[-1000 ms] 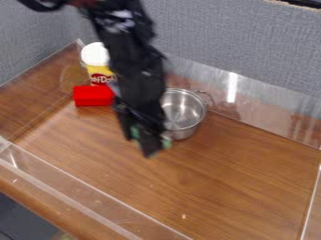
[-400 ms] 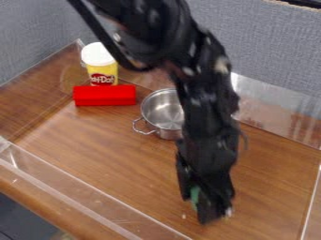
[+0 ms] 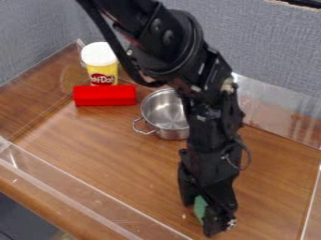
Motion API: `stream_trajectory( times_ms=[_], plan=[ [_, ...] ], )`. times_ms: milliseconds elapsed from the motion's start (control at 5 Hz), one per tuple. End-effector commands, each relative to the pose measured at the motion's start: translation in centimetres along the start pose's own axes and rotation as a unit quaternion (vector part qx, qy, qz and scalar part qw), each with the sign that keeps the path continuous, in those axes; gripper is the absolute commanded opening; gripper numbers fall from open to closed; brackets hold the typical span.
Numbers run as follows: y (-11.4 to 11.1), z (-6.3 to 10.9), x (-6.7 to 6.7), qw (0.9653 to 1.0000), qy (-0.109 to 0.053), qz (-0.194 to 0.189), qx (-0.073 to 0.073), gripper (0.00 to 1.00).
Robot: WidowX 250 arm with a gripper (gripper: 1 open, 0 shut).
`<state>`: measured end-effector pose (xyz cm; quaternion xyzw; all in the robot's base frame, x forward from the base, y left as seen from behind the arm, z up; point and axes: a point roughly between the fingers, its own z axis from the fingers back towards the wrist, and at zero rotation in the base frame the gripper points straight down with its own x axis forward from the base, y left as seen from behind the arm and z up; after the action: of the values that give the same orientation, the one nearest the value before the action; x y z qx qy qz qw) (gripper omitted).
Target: Put green object to the right side of the table
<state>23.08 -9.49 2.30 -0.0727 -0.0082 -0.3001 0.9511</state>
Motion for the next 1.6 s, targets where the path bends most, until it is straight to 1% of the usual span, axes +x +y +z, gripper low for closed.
stream_trajectory(
  times_ms=[0, 400, 800, 1400],
  plan=[
    [0.2, 1.1, 0.4, 0.9997, -0.019, 0.007, 0.011, 1.0],
    [0.6, 2.0, 0.5, 0.9989, -0.036, 0.017, 0.026, 1.0],
    [1.1, 2.2, 0.6, 0.9977, -0.05, 0.026, 0.039, 1.0],
    [1.6, 0.9, 0.7, 0.9973, -0.05, 0.032, 0.044, 1.0]
  ],
)
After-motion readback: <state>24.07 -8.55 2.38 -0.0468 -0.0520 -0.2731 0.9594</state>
